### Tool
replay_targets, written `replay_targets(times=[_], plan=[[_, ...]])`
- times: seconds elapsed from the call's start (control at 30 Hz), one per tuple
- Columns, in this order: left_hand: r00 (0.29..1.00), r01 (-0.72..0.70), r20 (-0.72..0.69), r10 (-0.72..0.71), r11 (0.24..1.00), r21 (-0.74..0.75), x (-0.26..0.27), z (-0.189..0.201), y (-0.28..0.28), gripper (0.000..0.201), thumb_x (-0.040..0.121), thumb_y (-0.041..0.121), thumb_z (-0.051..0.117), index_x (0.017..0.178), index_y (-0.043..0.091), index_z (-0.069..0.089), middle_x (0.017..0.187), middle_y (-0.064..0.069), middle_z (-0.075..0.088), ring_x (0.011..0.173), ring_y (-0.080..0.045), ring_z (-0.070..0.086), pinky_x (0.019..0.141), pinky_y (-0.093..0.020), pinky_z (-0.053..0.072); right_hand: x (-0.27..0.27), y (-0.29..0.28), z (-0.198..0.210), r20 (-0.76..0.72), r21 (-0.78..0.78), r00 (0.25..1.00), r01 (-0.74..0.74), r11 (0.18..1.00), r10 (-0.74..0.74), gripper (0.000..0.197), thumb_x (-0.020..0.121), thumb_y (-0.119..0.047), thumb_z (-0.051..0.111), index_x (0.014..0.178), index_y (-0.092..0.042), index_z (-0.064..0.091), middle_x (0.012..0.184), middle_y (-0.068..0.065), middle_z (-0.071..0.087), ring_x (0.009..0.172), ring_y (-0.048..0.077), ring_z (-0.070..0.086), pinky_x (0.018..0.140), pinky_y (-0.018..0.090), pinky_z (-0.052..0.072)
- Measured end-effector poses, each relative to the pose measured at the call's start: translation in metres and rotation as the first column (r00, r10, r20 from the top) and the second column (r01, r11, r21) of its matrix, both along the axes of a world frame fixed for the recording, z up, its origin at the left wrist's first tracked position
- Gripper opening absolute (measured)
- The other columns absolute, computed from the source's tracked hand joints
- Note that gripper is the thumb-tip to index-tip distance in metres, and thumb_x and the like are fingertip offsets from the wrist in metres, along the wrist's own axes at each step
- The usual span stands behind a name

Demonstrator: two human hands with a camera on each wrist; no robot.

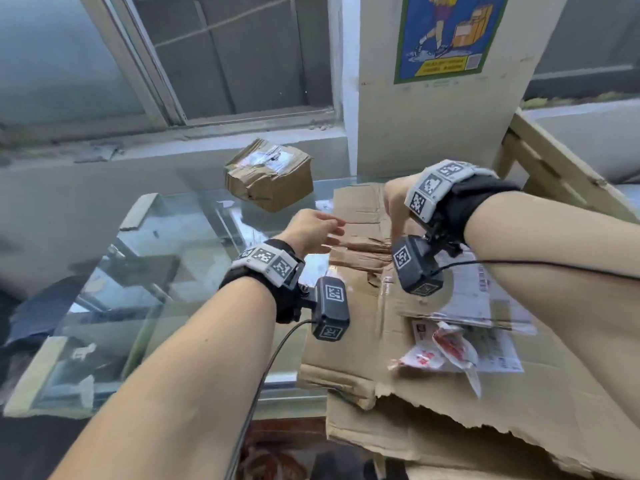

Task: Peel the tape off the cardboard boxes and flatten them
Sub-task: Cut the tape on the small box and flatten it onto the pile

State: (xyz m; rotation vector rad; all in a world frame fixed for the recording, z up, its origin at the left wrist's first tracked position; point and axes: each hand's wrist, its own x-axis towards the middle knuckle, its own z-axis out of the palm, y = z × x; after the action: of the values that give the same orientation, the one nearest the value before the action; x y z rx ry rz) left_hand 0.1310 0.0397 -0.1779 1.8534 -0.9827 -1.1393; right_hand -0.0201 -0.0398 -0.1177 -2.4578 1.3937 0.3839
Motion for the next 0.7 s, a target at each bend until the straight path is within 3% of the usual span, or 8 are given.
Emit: replay_targets(times=[0.07,0.17,0.23,0.33,0.43,0.5,0.6,0.7], plan=[[0.997,-0.083,-0.007,0.083,0.996,-0.038,0.031,-0.001,0.000,0.027,0.099,0.010,0.047,0.115,0.001,0.066,0.095,-0.009,0.066,0.077,-0.018,0.059,0.069,-0.025,0.050,0.032,-0.011,0.002,0.028,0.070,1.000,0.007,0.998,-0.009,0.053,0.073,-0.025,0.080,0.118,-0.003,0.061,0.123,0.014,0.062,0.114,0.031,0.058,0.086,0.033,0.048],[0.962,-0.267,-0.077,0.261,0.960,-0.083,0.069,-0.004,-0.001,0.029,0.100,0.008,0.043,0.122,0.001,0.062,0.081,-0.004,0.059,0.066,-0.015,0.054,0.054,-0.019,0.049,0.076,-0.018,-0.003,0.098,0.117,0.995,-0.002,0.993,-0.010,0.067,0.081,-0.035,0.073,0.134,-0.002,0.049,0.136,0.014,0.053,0.123,0.031,0.052,0.096,0.036,0.045],[0.928,-0.366,-0.107,0.356,0.927,-0.084,0.098,-0.008,-0.006,0.032,0.099,0.010,0.046,0.129,0.005,0.056,0.088,-0.005,0.058,0.072,-0.016,0.055,0.061,-0.022,0.052,0.107,-0.024,-0.011,0.194,0.097,0.981,-0.008,0.995,-0.011,0.072,0.084,-0.035,0.070,0.142,-0.007,0.039,0.143,0.010,0.046,0.128,0.027,0.047,0.099,0.032,0.040],[0.892,-0.440,-0.146,0.428,0.896,-0.059,0.130,-0.015,-0.013,0.041,0.098,0.018,0.052,0.137,0.008,0.046,0.113,-0.008,0.055,0.097,-0.022,0.057,0.083,-0.034,0.054,0.145,-0.030,-0.026,0.261,0.061,0.965,-0.041,0.997,0.024,0.073,0.086,-0.033,0.068,0.145,-0.011,0.034,0.147,0.009,0.039,0.133,0.024,0.040,0.104,0.030,0.034],[0.865,-0.472,-0.213,0.454,0.881,-0.040,0.156,-0.021,-0.020,0.050,0.098,0.021,0.053,0.144,0.012,0.036,0.136,-0.008,0.045,0.122,-0.026,0.050,0.089,-0.036,0.051,0.179,-0.037,-0.044,0.227,-0.026,0.967,-0.108,0.994,0.111,0.078,0.083,-0.033,0.070,0.148,-0.017,0.029,0.152,0.009,0.030,0.137,0.029,0.032,0.112,0.037,0.029],[0.865,-0.469,-0.225,0.448,0.882,-0.047,0.170,-0.024,-0.025,0.052,0.099,0.021,0.051,0.147,0.017,0.031,0.145,-0.006,0.038,0.127,-0.028,0.046,0.089,-0.036,0.051,0.200,-0.043,-0.056,0.204,-0.125,0.961,-0.161,0.979,0.185,0.082,0.083,-0.026,0.070,0.149,-0.022,0.023,0.155,0.007,0.021,0.140,0.031,0.023,0.114,0.044,0.024],[0.874,-0.440,-0.243,0.420,0.898,-0.031,0.186,-0.033,-0.028,0.049,0.101,0.017,0.046,0.147,0.020,0.031,0.146,-0.005,0.036,0.128,-0.027,0.045,0.089,-0.035,0.051,0.227,-0.051,-0.069,0.206,-0.206,0.943,-0.221,0.953,0.263,0.085,0.083,-0.005,0.064,0.151,-0.028,0.017,0.159,0.000,0.012,0.144,0.029,0.010,0.115,0.049,0.023],[0.880,-0.415,-0.257,0.400,0.910,-0.003,0.196,-0.043,-0.028,0.050,0.100,0.015,0.046,0.148,0.020,0.030,0.146,-0.006,0.036,0.128,-0.027,0.044,0.095,-0.037,0.050,0.243,-0.055,-0.079,0.147,-0.223,0.940,-0.273,0.936,0.309,0.077,0.083,-0.008,0.065,0.146,-0.027,0.026,0.158,0.001,0.015,0.144,0.032,0.010,0.112,0.050,0.028]])
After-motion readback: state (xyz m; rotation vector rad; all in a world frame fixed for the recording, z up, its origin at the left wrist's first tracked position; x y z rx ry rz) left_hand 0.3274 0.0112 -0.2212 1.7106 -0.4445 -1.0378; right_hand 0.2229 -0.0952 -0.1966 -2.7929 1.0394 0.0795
